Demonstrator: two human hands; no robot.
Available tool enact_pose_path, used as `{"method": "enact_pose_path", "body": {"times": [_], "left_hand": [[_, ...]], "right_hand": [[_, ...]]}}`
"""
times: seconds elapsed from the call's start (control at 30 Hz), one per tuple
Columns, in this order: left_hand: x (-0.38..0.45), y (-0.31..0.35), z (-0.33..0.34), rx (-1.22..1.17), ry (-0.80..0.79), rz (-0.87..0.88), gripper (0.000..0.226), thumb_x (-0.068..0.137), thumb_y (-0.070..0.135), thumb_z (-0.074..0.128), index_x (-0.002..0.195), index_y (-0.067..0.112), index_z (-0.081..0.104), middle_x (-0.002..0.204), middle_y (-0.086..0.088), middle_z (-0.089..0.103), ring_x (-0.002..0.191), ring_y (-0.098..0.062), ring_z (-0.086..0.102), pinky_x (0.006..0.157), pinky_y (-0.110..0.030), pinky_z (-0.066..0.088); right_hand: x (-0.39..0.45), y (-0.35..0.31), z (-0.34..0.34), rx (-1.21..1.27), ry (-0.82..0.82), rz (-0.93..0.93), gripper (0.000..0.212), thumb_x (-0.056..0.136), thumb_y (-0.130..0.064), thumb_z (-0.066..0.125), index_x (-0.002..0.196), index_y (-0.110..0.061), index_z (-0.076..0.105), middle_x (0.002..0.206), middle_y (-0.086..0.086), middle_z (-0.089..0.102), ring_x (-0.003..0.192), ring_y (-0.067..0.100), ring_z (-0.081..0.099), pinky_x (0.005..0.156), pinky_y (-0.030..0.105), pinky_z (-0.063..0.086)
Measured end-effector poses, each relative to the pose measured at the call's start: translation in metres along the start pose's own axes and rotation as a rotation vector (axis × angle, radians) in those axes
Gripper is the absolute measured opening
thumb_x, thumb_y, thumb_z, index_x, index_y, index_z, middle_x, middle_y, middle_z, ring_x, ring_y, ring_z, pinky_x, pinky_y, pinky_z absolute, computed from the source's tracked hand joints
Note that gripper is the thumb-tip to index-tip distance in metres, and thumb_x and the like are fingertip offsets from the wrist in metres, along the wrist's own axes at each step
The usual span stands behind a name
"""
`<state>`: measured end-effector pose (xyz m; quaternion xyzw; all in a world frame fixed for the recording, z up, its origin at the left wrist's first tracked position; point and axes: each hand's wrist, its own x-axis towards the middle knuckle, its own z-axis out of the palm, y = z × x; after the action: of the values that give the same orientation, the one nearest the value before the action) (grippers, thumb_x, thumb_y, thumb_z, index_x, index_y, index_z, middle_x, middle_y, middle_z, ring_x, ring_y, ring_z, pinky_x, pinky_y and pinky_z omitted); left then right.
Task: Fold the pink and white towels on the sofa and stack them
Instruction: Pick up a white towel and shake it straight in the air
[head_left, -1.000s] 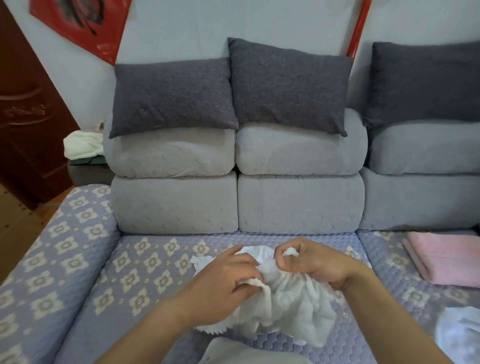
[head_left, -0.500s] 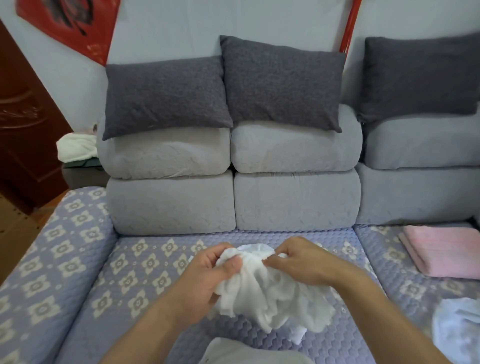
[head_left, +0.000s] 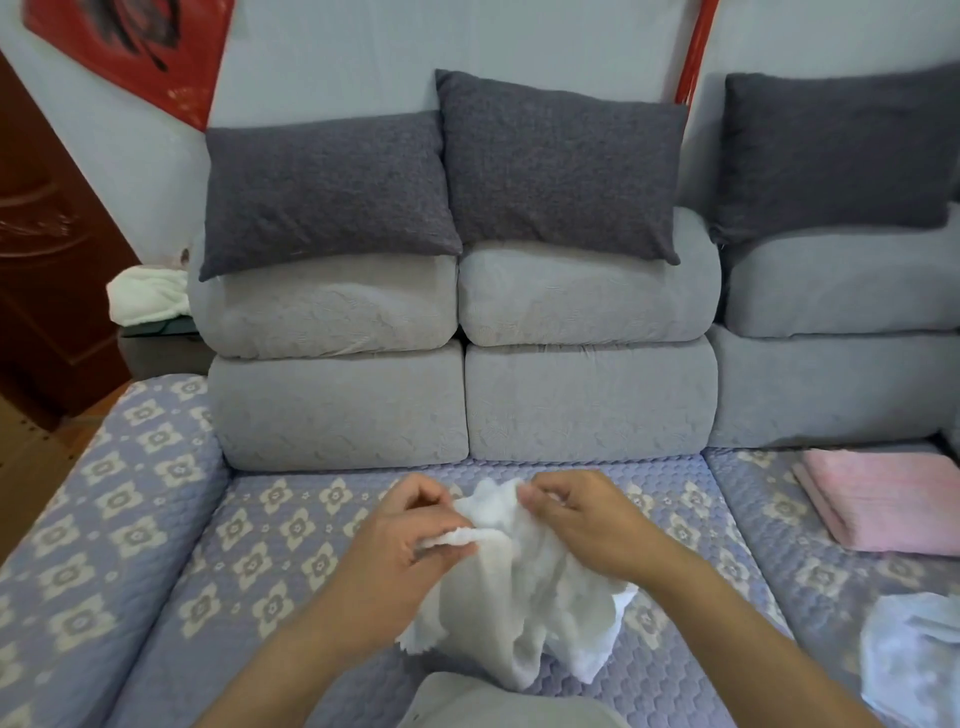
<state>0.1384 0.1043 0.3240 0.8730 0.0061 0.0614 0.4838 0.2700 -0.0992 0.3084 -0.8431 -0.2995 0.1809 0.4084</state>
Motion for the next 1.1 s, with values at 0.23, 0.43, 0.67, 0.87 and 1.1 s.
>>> {"method": "enact_pose_path", "body": {"times": [0.23, 0.43, 0.67, 0.87, 1.1], "left_hand": [[-0.011, 0.006, 0.013, 0.006, -0.171, 0.195, 0.045, 0.088, -0.005, 0.064, 0.101, 0.036, 0.078, 0.093, 0.016, 0.060, 0.084, -0.009, 0.061, 0.071, -0.013, 0.042], [0.000, 0.012, 0.023, -0.329, 0.163, -0.226, 0.036, 0.084, -0.003, 0.072, 0.083, 0.033, 0.076, 0.098, 0.006, 0.073, 0.096, -0.011, 0.067, 0.089, -0.030, 0.052], [0.013, 0.005, 0.007, -0.399, -0.253, -0.190, 0.020, 0.083, 0.001, 0.076, 0.087, 0.020, 0.080, 0.136, 0.016, 0.061, 0.125, 0.001, 0.054, 0.106, -0.026, 0.041], [0.014, 0.006, 0.008, -0.378, -0.069, -0.251, 0.019, 0.082, 0.004, 0.078, 0.076, 0.022, 0.077, 0.084, -0.004, 0.074, 0.078, -0.013, 0.067, 0.076, -0.028, 0.052], [0.013, 0.016, 0.008, -0.206, -0.098, -0.184, 0.018, 0.083, 0.014, 0.079, 0.080, 0.032, 0.078, 0.091, 0.005, 0.068, 0.084, -0.010, 0.066, 0.076, -0.023, 0.049]], "right_hand": [[-0.002, 0.002, -0.003, 0.400, 0.009, 0.327, 0.053, 0.089, -0.062, 0.062, 0.086, -0.011, 0.075, 0.088, 0.025, 0.072, 0.069, 0.030, 0.068, 0.072, 0.049, 0.057], [-0.009, 0.001, 0.000, 0.620, -0.290, 0.191, 0.064, 0.077, -0.045, 0.084, 0.097, 0.010, 0.059, 0.089, 0.019, 0.059, 0.081, 0.033, 0.054, 0.074, 0.045, 0.042], [-0.011, -0.006, -0.003, 0.498, -0.471, 0.057, 0.045, 0.085, -0.038, 0.078, 0.101, 0.004, 0.069, 0.094, 0.027, 0.064, 0.085, 0.031, 0.059, 0.080, 0.048, 0.046], [-0.007, -0.003, -0.007, 0.027, -0.168, 0.255, 0.033, 0.092, -0.057, 0.060, 0.087, -0.029, 0.077, 0.090, -0.003, 0.075, 0.078, 0.015, 0.070, 0.077, 0.035, 0.055], [-0.014, -0.018, 0.001, 0.164, -0.191, -0.021, 0.025, 0.087, -0.027, 0.076, 0.111, -0.035, 0.072, 0.100, -0.019, 0.072, 0.086, -0.001, 0.066, 0.074, 0.016, 0.049]]}}
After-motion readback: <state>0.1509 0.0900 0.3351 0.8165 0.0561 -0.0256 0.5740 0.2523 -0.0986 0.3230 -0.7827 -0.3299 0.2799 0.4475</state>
